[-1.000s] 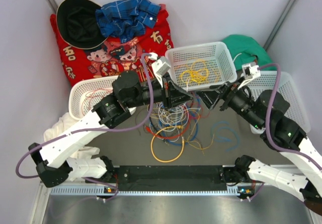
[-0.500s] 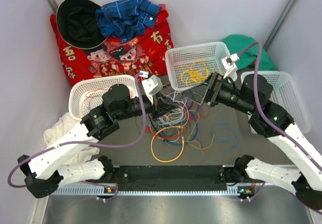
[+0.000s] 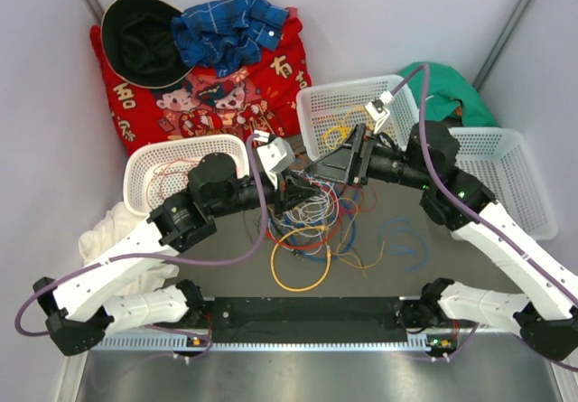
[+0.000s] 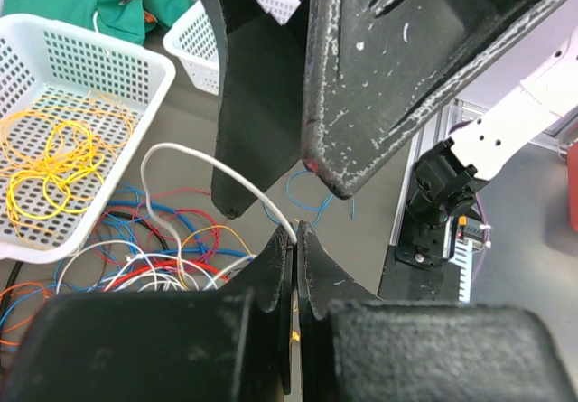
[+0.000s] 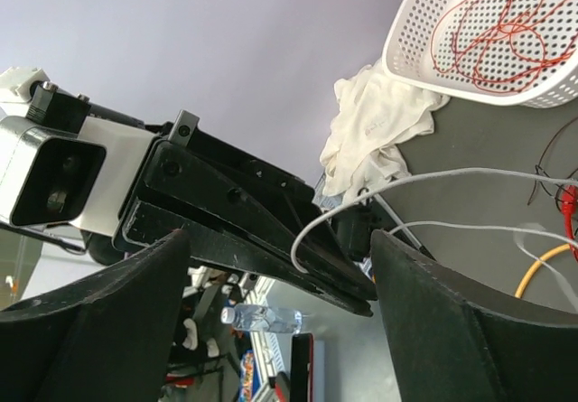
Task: Untangle the cables
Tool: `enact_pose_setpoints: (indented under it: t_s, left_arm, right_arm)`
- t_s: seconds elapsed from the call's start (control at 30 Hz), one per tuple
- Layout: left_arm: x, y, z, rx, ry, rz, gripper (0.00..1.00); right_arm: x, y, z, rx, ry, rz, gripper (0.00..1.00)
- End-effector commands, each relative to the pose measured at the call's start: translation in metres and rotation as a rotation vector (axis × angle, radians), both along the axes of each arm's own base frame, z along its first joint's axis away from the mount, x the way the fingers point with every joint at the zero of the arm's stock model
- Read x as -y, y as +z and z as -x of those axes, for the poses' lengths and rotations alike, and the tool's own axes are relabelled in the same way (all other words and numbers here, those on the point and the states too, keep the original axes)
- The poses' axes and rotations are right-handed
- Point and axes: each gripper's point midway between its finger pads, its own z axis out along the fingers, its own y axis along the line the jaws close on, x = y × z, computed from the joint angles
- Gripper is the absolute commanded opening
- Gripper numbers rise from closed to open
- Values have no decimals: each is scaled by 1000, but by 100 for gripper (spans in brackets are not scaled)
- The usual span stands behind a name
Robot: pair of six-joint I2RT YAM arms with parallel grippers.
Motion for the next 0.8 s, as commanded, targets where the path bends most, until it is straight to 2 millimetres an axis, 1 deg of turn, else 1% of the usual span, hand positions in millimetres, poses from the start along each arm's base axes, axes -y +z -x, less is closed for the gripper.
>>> enact_pose_setpoints:
  t_s: [0.0, 0.07, 0.1, 0.17, 0.2, 0.43, 0.53, 0.57, 0.6, 0.67, 0.7, 0.73, 0.77]
  left_arm:
    - [4, 9, -1, 32, -11, 43, 0]
    - [4, 7, -1, 25, -13, 42, 0]
    - [6, 8, 0, 27, -19, 47, 0]
    - [6, 7, 2, 19, -24, 54, 0]
    - [6, 6, 2, 17, -24, 57, 0]
    - [5, 7, 7, 7, -42, 69, 0]
    - [4, 5, 8, 2, -40, 72, 0]
    - [3, 4, 8, 2, -39, 71, 0]
    - [3, 2, 8, -1, -37, 67, 0]
    - [1, 2, 7, -1, -25, 68, 0]
    - [0, -1, 6, -6, -16, 64, 4]
    - [-3, 0, 4, -8, 6, 68, 11]
    - [-6, 1, -2, -12, 49, 76, 26]
  right_arm:
    - [-1, 21, 1, 58, 16, -51, 68]
    - [1, 19, -3, 71, -3, -40, 57]
    - [1, 19, -6, 76, -19, -36, 47]
    - [1, 16, -9, 79, -32, -22, 39]
    - [1, 15, -11, 81, -37, -16, 33]
    - [-8, -3, -19, 50, -28, 14, 30]
    - [-8, -8, -23, 42, -43, 25, 17]
    - [-5, -7, -23, 46, -59, 29, 7]
    - [-3, -6, -24, 50, -74, 30, 1]
    - [8, 0, -29, 90, -139, 52, 0]
    - [14, 4, -29, 101, -164, 75, 0]
    - [21, 8, -31, 140, -191, 97, 0]
    - [30, 15, -38, 165, -254, 114, 0]
